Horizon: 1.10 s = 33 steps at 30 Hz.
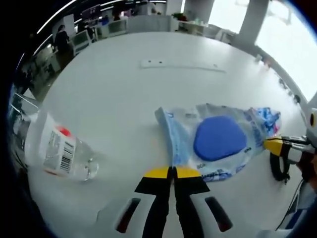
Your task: Arrange the tabletop items into an orderly group along one side of the table until the central work area is clear of visible clutter.
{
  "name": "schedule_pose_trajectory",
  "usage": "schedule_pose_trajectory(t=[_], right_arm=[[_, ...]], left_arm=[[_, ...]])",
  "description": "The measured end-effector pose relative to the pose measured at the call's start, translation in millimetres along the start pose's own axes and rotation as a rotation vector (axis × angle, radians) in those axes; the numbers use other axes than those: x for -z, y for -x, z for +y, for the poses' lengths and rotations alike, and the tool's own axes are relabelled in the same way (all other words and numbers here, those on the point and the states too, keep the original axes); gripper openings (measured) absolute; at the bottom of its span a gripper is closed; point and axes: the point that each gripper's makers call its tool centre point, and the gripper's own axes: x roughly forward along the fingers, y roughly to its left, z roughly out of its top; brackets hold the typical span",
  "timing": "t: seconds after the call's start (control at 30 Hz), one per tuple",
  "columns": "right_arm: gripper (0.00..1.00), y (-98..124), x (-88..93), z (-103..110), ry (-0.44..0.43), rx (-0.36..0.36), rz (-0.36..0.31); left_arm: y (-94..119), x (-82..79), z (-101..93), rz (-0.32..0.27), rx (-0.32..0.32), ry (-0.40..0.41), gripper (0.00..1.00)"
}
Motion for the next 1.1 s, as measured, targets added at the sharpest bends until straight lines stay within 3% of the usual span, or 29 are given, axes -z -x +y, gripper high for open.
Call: schedule_pose_trajectory(t=[0.1,0.3,0.4,0.47,0.53,0.67,0.87,1.1], right_arm=[[0.06,0.7,-1.3,1.5,0.014,-0.003,-0.007],[0.16,7.3,-6.9,9.6,0.041,-0.017,-0.026],[0.22,12.7,-9.7,14.4,0.04,-0.028,-0.047],[0.26,16.0,-14.3,26.2,-0.02,-0.078,-0.08],[0.3,20.0,-16.0,30.6,-0.004,-0.088,-0.091],[0.39,28.5,-17.9,41.5,0.005,-0.115,-0.106],[0.73,39.3,-19.4,52.8,-0.015,-0.163,-0.115],[0.81,61.9,-15.7,46.5,0.025,-0.138,-0.123]], left_arm=[[0.5,-1.5,0.3,-0.011,-0.002,0.008,0.0],[6.6,-9.5,-2.3,-0.049,-0.009,-0.004,0.24],[10.0,-15.7,-11.0,-0.082,0.033,0.015,0.43],[10.4,-16.9,-17.7,-0.086,0.063,0.032,0.63],[13.1,-18.2,-19.6,-0.092,0.064,0.03,0.77],[23.9,-23.6,-24.3,-0.124,0.072,-0.007,0.83],[39.0,-23.0,-27.6,-0.141,0.092,-0.005,0.91],[60.3,-20.1,-28.8,-0.163,0.092,-0.004,0.9]])
